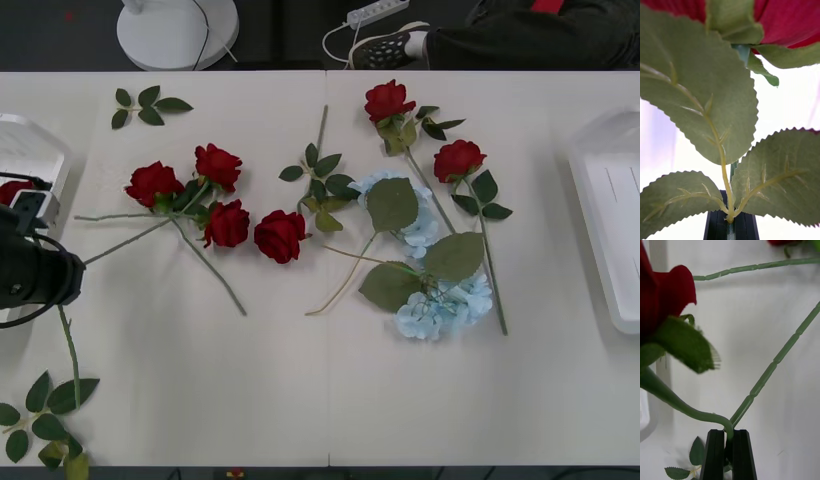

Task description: Place the red flowers into the right box and the blue flowers into the left box. If a person shows an open palm, hand one flower to the person first, then continue sorting.

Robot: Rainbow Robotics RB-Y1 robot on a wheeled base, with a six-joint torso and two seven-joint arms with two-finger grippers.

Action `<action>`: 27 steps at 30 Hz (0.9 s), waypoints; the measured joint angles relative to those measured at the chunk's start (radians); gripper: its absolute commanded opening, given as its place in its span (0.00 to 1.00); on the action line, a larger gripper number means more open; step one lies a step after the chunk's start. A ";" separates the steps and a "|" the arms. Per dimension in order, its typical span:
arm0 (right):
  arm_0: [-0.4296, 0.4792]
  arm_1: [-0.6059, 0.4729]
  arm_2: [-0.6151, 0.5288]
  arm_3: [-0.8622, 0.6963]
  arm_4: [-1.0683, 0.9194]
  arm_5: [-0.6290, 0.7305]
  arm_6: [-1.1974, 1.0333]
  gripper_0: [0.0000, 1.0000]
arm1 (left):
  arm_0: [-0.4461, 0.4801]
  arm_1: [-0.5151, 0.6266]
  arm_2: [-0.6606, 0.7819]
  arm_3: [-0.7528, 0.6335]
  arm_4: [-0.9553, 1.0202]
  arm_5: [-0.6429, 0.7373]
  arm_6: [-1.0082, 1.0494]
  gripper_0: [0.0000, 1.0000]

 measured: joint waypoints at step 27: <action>0.153 0.155 0.000 0.214 0.453 -0.411 -0.132 0.00 | 0.000 0.001 0.021 0.035 -0.039 0.001 -0.048 1.00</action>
